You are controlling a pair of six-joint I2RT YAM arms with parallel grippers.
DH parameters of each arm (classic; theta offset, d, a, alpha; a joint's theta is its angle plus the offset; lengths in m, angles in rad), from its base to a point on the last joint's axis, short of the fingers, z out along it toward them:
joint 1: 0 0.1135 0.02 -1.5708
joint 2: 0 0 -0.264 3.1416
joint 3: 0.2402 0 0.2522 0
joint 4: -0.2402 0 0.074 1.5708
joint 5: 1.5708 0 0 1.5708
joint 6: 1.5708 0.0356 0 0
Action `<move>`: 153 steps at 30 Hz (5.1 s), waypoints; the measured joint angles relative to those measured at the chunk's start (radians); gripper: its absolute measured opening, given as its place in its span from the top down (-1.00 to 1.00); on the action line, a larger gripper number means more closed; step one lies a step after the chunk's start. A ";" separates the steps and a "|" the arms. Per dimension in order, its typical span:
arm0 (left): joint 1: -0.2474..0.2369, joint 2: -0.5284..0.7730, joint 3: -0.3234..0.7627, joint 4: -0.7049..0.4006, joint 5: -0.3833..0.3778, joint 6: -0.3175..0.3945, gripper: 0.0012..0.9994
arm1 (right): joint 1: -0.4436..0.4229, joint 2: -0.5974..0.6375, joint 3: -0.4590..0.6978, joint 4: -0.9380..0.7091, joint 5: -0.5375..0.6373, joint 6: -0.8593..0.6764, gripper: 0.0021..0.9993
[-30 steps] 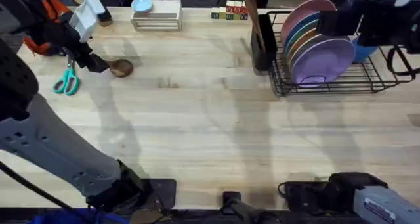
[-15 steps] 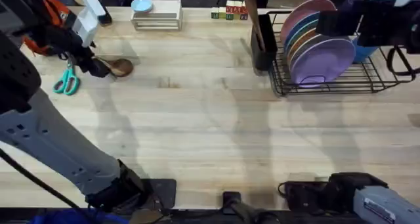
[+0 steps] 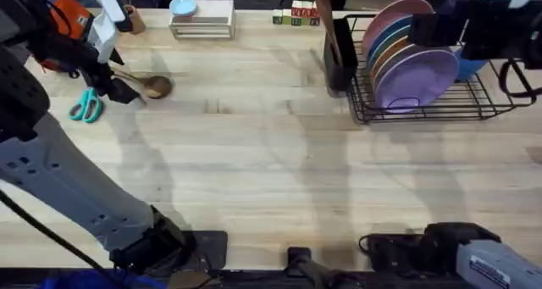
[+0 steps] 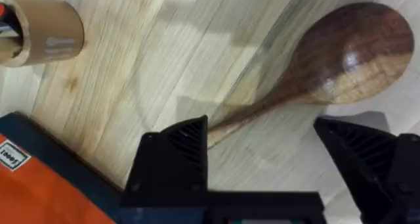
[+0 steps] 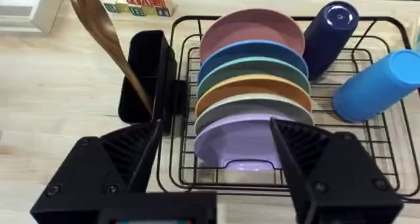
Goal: Pick up the spoon on the table one by one and put them onto the rack
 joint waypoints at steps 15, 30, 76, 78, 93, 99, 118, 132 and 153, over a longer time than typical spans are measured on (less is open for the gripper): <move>0.025 0.066 0.065 -0.061 0.076 0.002 -0.98 | 0.021 0.000 0.000 0.000 0.000 0.000 -0.99; 0.048 0.104 0.087 -0.082 0.126 -0.027 -0.99 | 0.029 0.000 0.000 0.001 0.000 0.000 -0.99; 0.051 0.152 0.075 -0.076 0.317 -0.116 -0.46 | 0.029 0.000 0.000 0.002 0.000 0.000 -0.99; 0.048 0.156 0.074 -0.076 0.332 -0.110 -0.28 | 0.029 0.000 0.000 0.002 0.000 0.000 -0.99; 0.027 0.159 0.073 -0.089 0.353 -0.087 0.69 | 0.029 0.000 0.000 0.003 0.000 0.000 -0.99; 0.027 0.158 0.073 -0.093 0.353 -0.083 0.74 | 0.029 0.000 0.000 0.003 0.000 0.000 -0.99; -0.010 0.163 0.129 -0.161 0.262 -0.077 0.80 | 0.029 0.000 0.000 0.003 0.000 -0.024 -0.99; -0.145 0.074 0.097 -0.168 -0.003 -0.076 0.85 | 0.029 0.000 0.000 0.003 0.000 -0.032 -0.99; -0.254 -0.040 0.047 -0.214 -0.007 -0.076 0.91 | 0.029 0.000 0.000 0.003 0.000 -0.054 -0.99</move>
